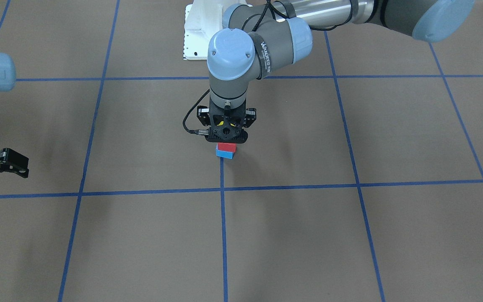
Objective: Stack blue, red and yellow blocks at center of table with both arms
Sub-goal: 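Lower the yellow cube onto the red cube and open the left gripper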
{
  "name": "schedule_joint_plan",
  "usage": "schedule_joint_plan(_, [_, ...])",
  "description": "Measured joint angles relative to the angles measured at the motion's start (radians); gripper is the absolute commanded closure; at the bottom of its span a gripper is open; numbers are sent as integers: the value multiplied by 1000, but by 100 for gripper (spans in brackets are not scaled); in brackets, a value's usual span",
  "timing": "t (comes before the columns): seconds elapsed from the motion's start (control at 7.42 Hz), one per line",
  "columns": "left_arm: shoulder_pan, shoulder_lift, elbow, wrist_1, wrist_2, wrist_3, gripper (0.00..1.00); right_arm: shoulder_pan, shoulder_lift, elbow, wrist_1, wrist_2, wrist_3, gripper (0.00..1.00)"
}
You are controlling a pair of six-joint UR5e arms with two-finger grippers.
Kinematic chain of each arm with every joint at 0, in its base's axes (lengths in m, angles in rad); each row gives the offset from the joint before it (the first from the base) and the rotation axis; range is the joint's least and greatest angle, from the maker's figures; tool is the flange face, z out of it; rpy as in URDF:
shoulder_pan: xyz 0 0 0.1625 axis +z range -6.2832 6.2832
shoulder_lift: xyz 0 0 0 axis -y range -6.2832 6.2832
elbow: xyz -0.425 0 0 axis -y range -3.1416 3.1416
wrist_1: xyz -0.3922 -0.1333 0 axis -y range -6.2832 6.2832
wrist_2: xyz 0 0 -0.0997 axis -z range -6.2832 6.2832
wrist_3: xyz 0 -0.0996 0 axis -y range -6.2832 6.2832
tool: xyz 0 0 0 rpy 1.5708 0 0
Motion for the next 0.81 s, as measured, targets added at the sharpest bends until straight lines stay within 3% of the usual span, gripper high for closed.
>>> schedule_joint_plan(0.54, [-5, 1, 0, 2, 1, 1, 100, 0, 0, -11, 0, 0, -1, 1])
schedule_joint_plan(0.67, [-6, 1, 0, 2, 2, 1, 80, 0, 1, -15, 1, 0, -1, 1])
schedule_joint_plan(0.81, [-6, 1, 0, 2, 2, 0, 22, 0, 1, -19, 1, 0, -1, 1])
